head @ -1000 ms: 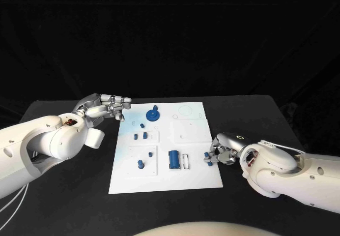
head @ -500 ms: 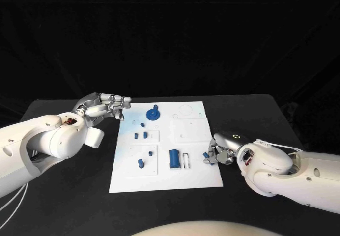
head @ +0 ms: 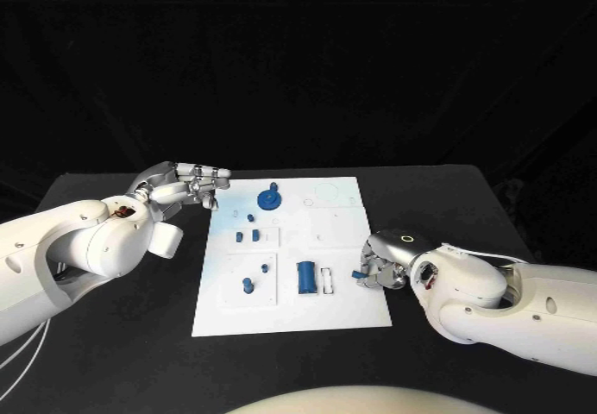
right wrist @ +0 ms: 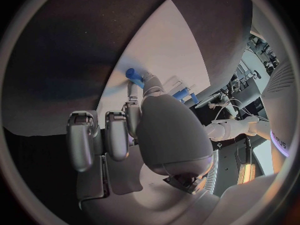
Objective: Assemble the parts on the task board
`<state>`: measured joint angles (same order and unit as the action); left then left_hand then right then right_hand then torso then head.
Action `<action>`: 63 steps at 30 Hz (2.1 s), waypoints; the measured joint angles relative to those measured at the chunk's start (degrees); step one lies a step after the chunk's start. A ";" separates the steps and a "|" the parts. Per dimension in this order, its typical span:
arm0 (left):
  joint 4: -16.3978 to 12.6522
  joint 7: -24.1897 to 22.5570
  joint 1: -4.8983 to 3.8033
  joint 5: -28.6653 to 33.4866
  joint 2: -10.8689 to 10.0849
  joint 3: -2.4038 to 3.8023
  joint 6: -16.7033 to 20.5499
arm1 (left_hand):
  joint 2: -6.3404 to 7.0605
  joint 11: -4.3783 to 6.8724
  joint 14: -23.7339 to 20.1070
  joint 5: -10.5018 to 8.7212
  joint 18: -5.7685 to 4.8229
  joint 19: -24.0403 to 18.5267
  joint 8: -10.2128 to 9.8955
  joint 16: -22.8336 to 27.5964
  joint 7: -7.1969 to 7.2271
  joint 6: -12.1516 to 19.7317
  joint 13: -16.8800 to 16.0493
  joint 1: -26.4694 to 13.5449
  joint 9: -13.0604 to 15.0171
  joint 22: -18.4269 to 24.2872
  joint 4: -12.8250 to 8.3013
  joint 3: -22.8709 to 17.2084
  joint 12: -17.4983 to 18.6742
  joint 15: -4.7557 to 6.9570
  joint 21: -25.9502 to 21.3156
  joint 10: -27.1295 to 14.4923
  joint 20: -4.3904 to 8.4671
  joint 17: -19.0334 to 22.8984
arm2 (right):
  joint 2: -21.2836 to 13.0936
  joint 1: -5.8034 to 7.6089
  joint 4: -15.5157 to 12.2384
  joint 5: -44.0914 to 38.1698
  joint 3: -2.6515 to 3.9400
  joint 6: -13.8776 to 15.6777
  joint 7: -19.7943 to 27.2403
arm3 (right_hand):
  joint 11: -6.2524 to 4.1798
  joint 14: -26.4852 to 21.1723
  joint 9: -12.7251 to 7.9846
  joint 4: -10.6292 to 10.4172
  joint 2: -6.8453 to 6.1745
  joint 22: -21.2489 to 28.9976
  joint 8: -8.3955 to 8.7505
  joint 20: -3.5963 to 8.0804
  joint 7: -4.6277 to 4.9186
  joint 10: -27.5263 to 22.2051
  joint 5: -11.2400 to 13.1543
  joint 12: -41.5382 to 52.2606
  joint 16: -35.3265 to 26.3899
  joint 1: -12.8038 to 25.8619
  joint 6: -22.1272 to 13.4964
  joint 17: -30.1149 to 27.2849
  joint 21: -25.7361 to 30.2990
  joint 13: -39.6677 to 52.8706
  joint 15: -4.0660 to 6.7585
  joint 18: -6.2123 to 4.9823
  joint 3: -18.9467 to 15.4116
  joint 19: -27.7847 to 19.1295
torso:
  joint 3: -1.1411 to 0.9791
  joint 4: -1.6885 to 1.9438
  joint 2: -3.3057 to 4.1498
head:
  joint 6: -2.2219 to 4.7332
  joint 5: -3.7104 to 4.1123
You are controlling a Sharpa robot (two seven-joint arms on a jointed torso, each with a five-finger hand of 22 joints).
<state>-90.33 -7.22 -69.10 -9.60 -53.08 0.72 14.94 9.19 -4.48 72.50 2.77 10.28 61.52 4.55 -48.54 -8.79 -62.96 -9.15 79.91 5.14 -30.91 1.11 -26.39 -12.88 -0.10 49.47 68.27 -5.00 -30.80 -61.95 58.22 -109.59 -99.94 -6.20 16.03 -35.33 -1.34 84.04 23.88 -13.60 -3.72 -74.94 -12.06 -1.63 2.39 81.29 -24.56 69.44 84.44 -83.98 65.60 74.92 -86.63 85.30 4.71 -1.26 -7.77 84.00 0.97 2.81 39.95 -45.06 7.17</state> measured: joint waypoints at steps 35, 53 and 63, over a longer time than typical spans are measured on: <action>0.02 0.02 0.00 0.00 0.23 0.00 -0.08 | 0.00 0.00 0.00 0.00 0.00 0.00 0.00 0.00 0.00 0.00 -0.03 0.00 -0.04 0.05 0.00 0.00 0.00 0.00 -0.21 0.00 0.00 0.00 | 2.10 1.55 -3.49 5.30 -0.34 6.64 -2.62 | 0.00 -0.01 0.93 -2.86 -0.33 0.03 0.21 0.00 0.17 0.00 -6.82 -0.20 0.22 -1.32 0.01 -0.01 -1.11 -0.48 0.00 0.01 4.83 0.00 | -0.03 -0.01 0.03 | 0.24 -0.53; -0.01 0.02 0.00 0.00 0.35 0.00 -0.14 | 0.00 0.00 0.00 0.00 0.00 0.00 0.00 0.00 0.00 0.00 -0.02 0.00 -0.03 0.05 0.00 0.00 0.00 0.00 -0.21 0.00 0.00 0.05 | 6.29 1.09 -0.71 13.99 -0.39 6.78 -2.44 | -0.62 -0.22 1.73 -3.14 -0.27 0.04 -0.14 0.00 -0.26 1.63 -7.03 2.04 1.00 7.34 0.86 -0.02 -2.21 -5.48 0.21 0.00 6.16 0.00 | -0.04 -0.01 0.04 | 0.21 -0.43; -0.05 0.03 0.00 0.01 0.33 0.00 -0.17 | 0.00 0.00 0.00 0.00 0.00 0.00 0.00 0.00 0.00 0.00 -0.02 0.00 -0.03 0.05 0.00 0.00 0.00 0.00 -0.21 0.00 0.00 0.05 | 7.02 1.13 0.22 15.68 -0.28 6.76 -2.56 | -0.71 -0.01 2.12 -3.08 0.39 -0.01 -0.58 0.00 -0.55 2.16 -7.04 3.27 1.22 9.36 1.14 -0.02 -2.76 -7.52 0.42 0.07 6.54 0.00 | -0.02 0.01 0.06 | 0.12 -0.51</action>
<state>-90.39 -7.20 -69.10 -9.59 -52.74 0.72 14.76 9.19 -4.48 72.50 2.77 10.28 61.52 4.55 -48.54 -8.80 -62.95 -9.17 79.91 5.11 -30.87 1.11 -26.39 -12.88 -0.10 49.26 68.27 -5.00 -30.76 -54.93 59.35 -109.37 -84.26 -6.48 22.80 -37.89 -2.05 84.03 26.00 -16.68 -3.33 -74.95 -12.64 -1.63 1.84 83.45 -31.60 72.71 85.66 -74.62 66.74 74.90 -89.39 77.77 5.13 -1.19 -1.23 84.00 0.96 2.82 40.01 -44.95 6.66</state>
